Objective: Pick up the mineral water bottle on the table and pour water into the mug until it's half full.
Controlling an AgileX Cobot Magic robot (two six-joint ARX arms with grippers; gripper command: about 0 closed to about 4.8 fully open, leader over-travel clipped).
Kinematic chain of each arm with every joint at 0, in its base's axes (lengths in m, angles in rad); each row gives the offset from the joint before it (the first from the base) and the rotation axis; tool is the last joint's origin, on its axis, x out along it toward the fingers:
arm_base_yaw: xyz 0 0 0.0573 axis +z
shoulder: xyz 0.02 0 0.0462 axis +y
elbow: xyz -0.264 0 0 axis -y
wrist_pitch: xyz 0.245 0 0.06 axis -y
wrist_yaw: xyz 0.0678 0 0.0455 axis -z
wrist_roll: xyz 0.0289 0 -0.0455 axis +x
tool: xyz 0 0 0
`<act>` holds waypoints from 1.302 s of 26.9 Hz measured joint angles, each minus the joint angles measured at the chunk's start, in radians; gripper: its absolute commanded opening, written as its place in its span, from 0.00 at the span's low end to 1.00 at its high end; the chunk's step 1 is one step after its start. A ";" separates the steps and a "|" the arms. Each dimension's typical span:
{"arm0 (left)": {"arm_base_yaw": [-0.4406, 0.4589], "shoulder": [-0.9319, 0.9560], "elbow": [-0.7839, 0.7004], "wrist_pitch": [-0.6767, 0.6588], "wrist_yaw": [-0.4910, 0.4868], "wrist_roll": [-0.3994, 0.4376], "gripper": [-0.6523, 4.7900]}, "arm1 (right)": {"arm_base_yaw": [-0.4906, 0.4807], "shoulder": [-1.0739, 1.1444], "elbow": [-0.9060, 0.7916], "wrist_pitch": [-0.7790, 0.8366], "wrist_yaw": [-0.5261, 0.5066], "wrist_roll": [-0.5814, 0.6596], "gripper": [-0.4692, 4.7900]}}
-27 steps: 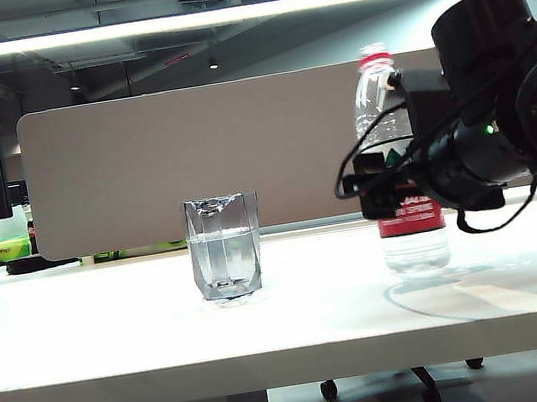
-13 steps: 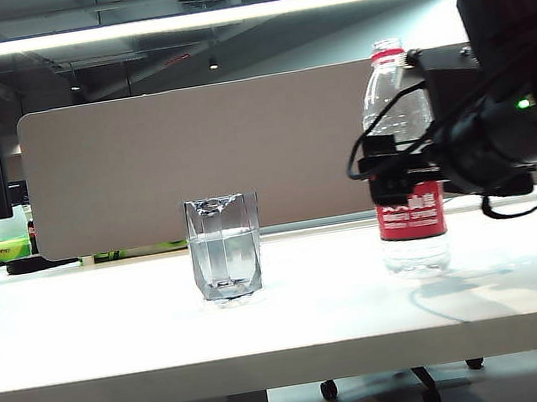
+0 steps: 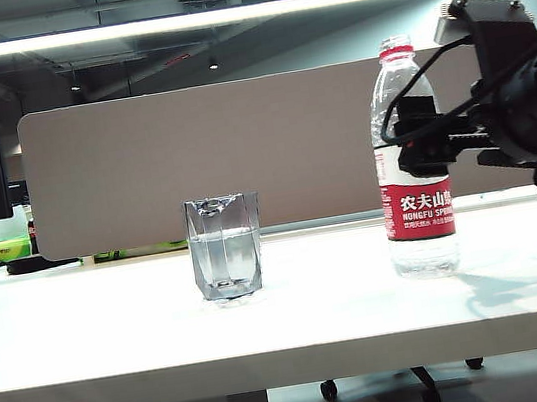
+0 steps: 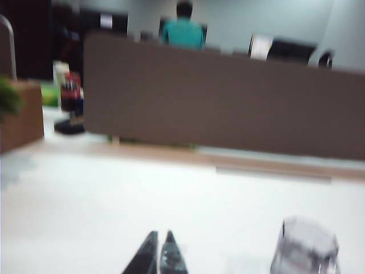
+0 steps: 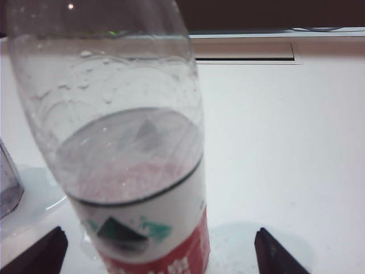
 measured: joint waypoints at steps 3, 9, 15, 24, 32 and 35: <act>0.000 -0.001 -0.034 -0.011 -0.002 0.004 0.14 | 0.009 -0.026 -0.017 -0.008 -0.019 0.003 1.00; 0.000 -0.001 -0.106 -0.017 -0.002 0.003 0.14 | 0.075 -0.138 -0.044 -0.017 -0.022 0.005 0.27; 0.000 -0.001 -0.161 -0.013 -0.002 0.003 0.14 | 0.152 -0.256 -0.044 -0.076 -0.028 0.004 0.08; 0.000 -0.001 -0.188 -0.020 -0.002 0.003 0.15 | 0.181 -0.276 -0.044 -0.080 -0.046 0.004 0.08; 0.000 -0.002 -0.188 -0.021 -0.001 0.002 0.15 | 0.186 -0.276 -0.044 -0.113 -0.070 0.004 0.08; 0.000 -0.002 -0.188 -0.021 -0.001 0.002 0.15 | 0.186 -0.277 -0.044 -0.113 -0.058 0.001 0.08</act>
